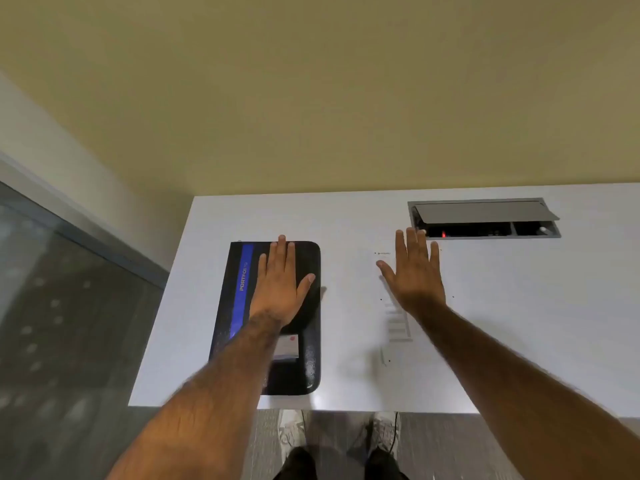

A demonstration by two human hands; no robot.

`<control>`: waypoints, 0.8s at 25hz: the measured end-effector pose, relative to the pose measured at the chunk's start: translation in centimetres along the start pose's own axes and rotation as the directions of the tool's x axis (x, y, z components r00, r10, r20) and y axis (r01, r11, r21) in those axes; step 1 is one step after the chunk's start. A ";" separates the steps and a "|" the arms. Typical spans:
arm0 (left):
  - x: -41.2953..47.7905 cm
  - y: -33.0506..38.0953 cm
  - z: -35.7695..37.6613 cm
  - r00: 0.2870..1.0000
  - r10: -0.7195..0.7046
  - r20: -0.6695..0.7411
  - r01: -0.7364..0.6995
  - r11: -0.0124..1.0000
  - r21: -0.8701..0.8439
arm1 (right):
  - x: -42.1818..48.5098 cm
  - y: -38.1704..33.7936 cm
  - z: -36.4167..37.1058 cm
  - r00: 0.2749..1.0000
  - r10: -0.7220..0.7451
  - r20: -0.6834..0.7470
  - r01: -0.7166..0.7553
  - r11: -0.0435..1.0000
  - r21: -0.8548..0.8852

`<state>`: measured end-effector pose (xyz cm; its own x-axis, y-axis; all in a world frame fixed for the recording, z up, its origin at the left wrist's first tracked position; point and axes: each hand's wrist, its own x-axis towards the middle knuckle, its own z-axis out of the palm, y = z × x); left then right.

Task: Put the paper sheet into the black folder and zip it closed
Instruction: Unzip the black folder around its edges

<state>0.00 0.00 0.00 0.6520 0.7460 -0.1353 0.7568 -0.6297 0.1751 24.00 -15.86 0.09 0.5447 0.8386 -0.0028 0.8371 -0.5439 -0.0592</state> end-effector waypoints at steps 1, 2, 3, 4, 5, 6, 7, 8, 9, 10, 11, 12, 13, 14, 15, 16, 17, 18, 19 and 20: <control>-0.5 0.0 0.4 1.000 -0.007 -0.003 0.007 1.000 0.016 | -0.4 -0.1 0.4 1.000 -0.011 0.002 0.011 1.000 0.003; -0.8 -0.2 0.8 1.000 -0.005 -0.007 0.005 1.000 0.016 | -0.7 -0.1 0.7 1.000 -0.023 0.007 0.022 1.000 0.016; -1.4 -0.4 1.3 1.000 -0.006 -0.009 0.006 0.999 0.036 | -1.1 -0.2 1.3 1.000 -0.017 0.024 0.017 1.000 0.012; -2.1 -0.7 2.1 1.000 -0.001 -0.002 0.001 0.999 0.044 | -1.7 -0.4 2.0 0.998 -0.006 0.059 0.006 1.000 0.007; -2.5 -1.0 2.7 1.000 -0.004 0.004 0.004 0.999 0.045 | -2.0 -0.4 2.6 0.997 0.006 0.074 -0.007 1.000 0.014; -2.9 -1.2 3.1 1.000 -0.009 0.015 0.009 0.999 0.047 | -2.3 -0.5 2.9 0.995 0.010 0.096 -0.012 1.000 0.020; -3.2 -1.5 3.5 0.999 -0.018 0.027 0.017 0.999 0.048 | -2.6 -0.5 3.3 0.993 0.004 0.118 -0.005 1.000 0.012; -3.5 -1.9 4.0 0.999 -0.024 0.041 0.022 0.999 0.044 | -3.0 -0.4 3.7 0.989 -0.008 0.145 0.007 1.000 0.010; -3.9 -2.1 4.5 0.998 -0.031 0.051 0.029 0.999 0.038 | -3.6 -0.3 4.4 0.987 -0.022 0.157 0.022 1.000 0.003; -4.3 -2.4 5.0 0.998 -0.035 0.053 0.033 0.999 0.031 | -4.3 -0.3 5.0 0.984 -0.032 0.173 0.033 0.999 -0.004; -4.6 -2.7 5.5 0.998 -0.040 0.049 0.039 0.999 0.022 | -4.7 -0.4 5.6 0.981 -0.039 0.192 0.040 0.999 -0.001; -4.8 -3.0 6.0 0.998 -0.042 0.046 0.042 0.999 0.015 | -5.0 -0.5 6.4 0.978 -0.052 0.201 0.051 0.999 0.006; -5.0 -3.3 6.5 0.998 -0.048 0.051 0.048 0.999 0.014 | -5.3 -0.7 6.9 0.974 -0.057 0.221 0.055 0.998 0.012; -5.1 -3.6 7.0 0.997 -0.056 0.060 0.055 0.998 0.013 | -5.5 -0.9 7.6 0.970 -0.062 0.234 0.061 0.998 0.012; -5.2 -3.9 7.6 0.995 -0.066 0.075 0.065 0.998 0.010 | -5.8 -1.0 8.3 0.967 -0.065 0.247 0.066 0.998 0.005; -5.3 -4.1 8.2 0.992 -0.080 0.096 0.080 0.997 0.005 | -6.1 -1.1 9.1 0.967 -0.069 0.247 0.073 0.997 -0.007; -5.5 -4.4 8.8 0.987 -0.092 0.135 0.092 0.996 0.005 | -6.3 -1.2 9.7 0.961 -0.071 0.267 0.080 0.997 -0.021; -5.6 -4.7 9.4 0.980 -0.102 0.174 0.101 0.995 0.010 | -6.4 -1.3 10.2 0.956 -0.069 0.286 0.082 0.996 -0.033; -5.8 -4.9 10.0 0.974 -0.105 0.199 0.104 0.994 0.016 | -6.6 -1.4 10.7 0.951 -0.067 0.302 0.083 0.996 -0.040; -6.1 -5.1 10.5 0.971 -0.107 0.215 0.105 0.994 0.020 | -6.7 -1.4 11.2 0.947 -0.067 0.314 0.084 0.996 -0.041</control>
<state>-7.34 -3.58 -10.33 0.5617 0.7452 -0.3595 0.8220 -0.5520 0.1399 18.63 -20.41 -10.94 0.4435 0.8400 -0.3126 0.8813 -0.4721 -0.0183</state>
